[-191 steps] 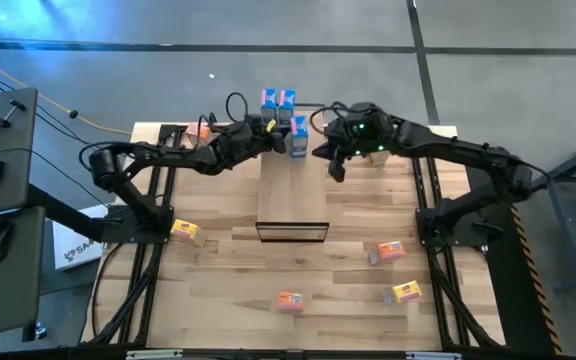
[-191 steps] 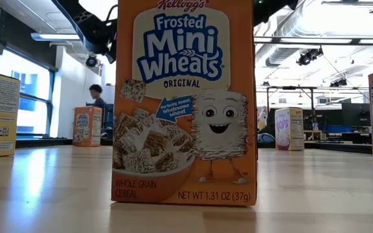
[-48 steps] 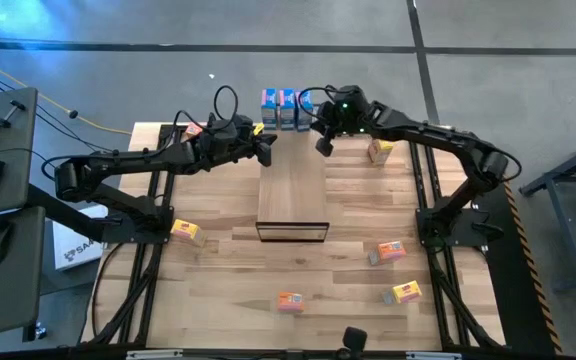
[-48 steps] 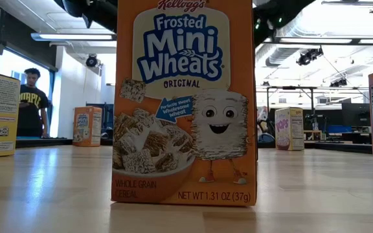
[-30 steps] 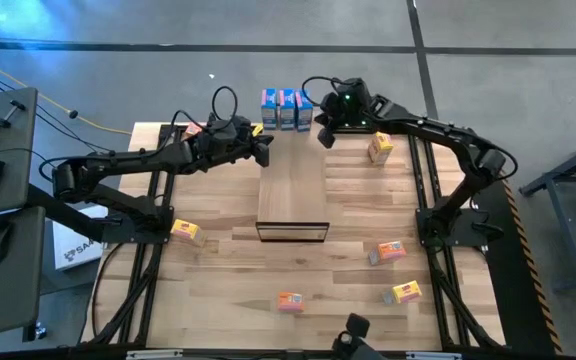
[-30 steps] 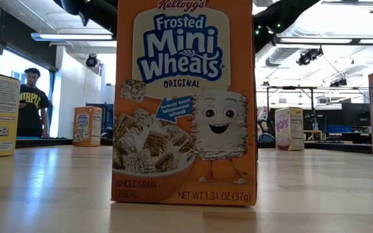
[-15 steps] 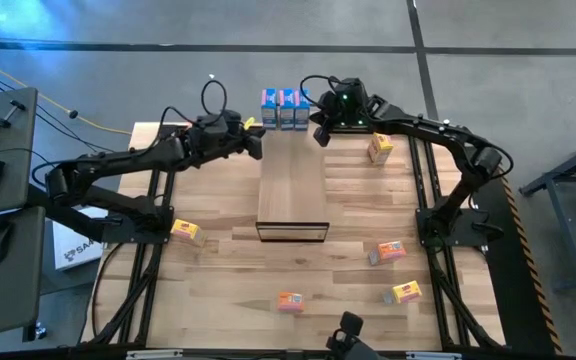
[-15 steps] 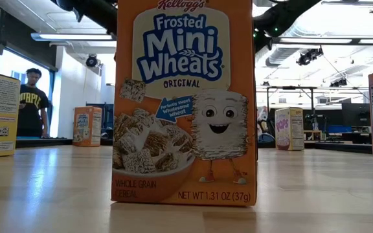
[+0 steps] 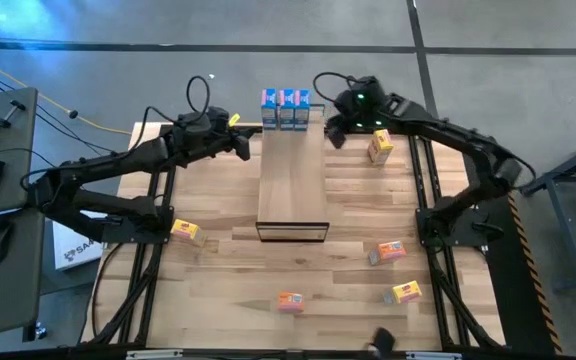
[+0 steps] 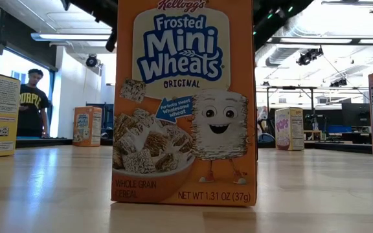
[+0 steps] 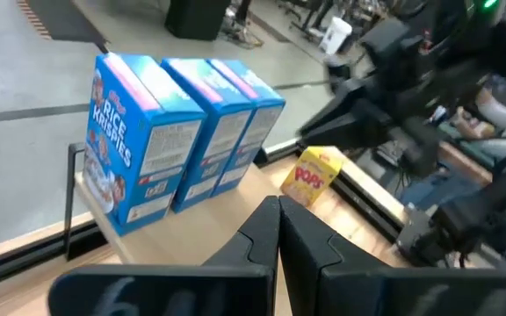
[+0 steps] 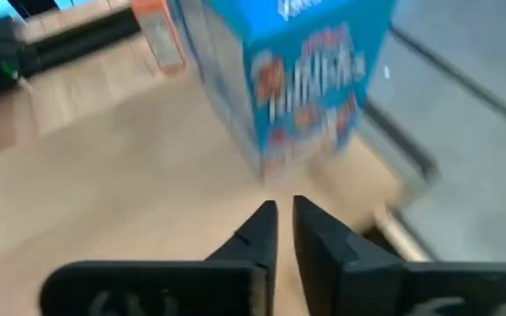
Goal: Stack cereal on shelf
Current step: Put the top yellow cereal box on the shelf
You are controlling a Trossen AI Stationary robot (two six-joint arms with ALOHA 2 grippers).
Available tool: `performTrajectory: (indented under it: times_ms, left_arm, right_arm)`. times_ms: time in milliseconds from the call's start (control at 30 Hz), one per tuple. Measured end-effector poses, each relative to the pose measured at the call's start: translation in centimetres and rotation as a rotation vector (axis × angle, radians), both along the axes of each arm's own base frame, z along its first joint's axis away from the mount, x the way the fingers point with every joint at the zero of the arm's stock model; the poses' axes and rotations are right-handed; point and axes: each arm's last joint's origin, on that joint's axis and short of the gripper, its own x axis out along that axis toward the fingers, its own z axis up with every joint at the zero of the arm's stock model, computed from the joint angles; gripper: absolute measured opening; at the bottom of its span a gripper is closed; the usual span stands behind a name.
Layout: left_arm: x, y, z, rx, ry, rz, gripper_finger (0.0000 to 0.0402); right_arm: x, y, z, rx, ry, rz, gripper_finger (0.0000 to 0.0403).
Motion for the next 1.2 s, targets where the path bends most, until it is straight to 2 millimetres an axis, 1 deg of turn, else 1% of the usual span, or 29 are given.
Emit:
performTrajectory:
  times_ms: [133,233,333,400,500,567,700,867,1067,1200]
  left_arm:
    - [-0.6,0.1,0.0,-0.007,0.029,-0.038,0.0]
    - [-0.8,0.3,-0.2,-0.015,0.051,-0.069,0.0]
    - [-0.9,0.6,-0.2,-0.029,0.045,-0.104,0.0]
    - [-1.0,0.8,-0.2,-0.033,0.045,-0.125,0.0]
    - [-1.0,0.9,-0.2,-0.024,0.051,-0.144,0.0]
    - [-1.0,0.8,-0.2,-0.02,0.054,-0.156,0.0]
    - [-1.0,0.8,-0.3,-0.021,0.054,-0.169,0.0]
    - [-1.0,0.8,-0.3,-0.023,0.053,-0.177,0.0]
    - [-1.0,0.7,-0.5,-0.035,0.078,-0.193,0.0]
    - [-1.2,0.6,-0.6,-0.039,0.089,-0.194,0.0]
  right_arm:
    - [-4.0,2.1,1.6,0.116,0.11,-0.116,0.0091]
    - [-6.7,2.8,1.4,0.24,0.225,-0.242,0.0146]
    - [-8.3,2.3,0.6,0.349,0.313,-0.38,0.0207]
    - [-8.8,1.7,-0.1,0.401,0.357,-0.467,0.0243]
    - [-9.3,0.3,-1.1,0.445,0.39,-0.564,0.0278]
    - [-9.5,-0.7,-1.9,0.47,0.412,-0.595,0.0288]
    - [-9.8,-2.6,-3.6,0.515,0.467,-0.659,0.0291]
    - [-10.3,-4.4,-5.2,0.557,0.487,-0.698,0.0291]
    - [-10.2,-5.3,-6.5,0.607,0.507,-0.705,0.029]
    - [-10.0,-5.5,-7.1,0.627,0.518,-0.699,0.0269]
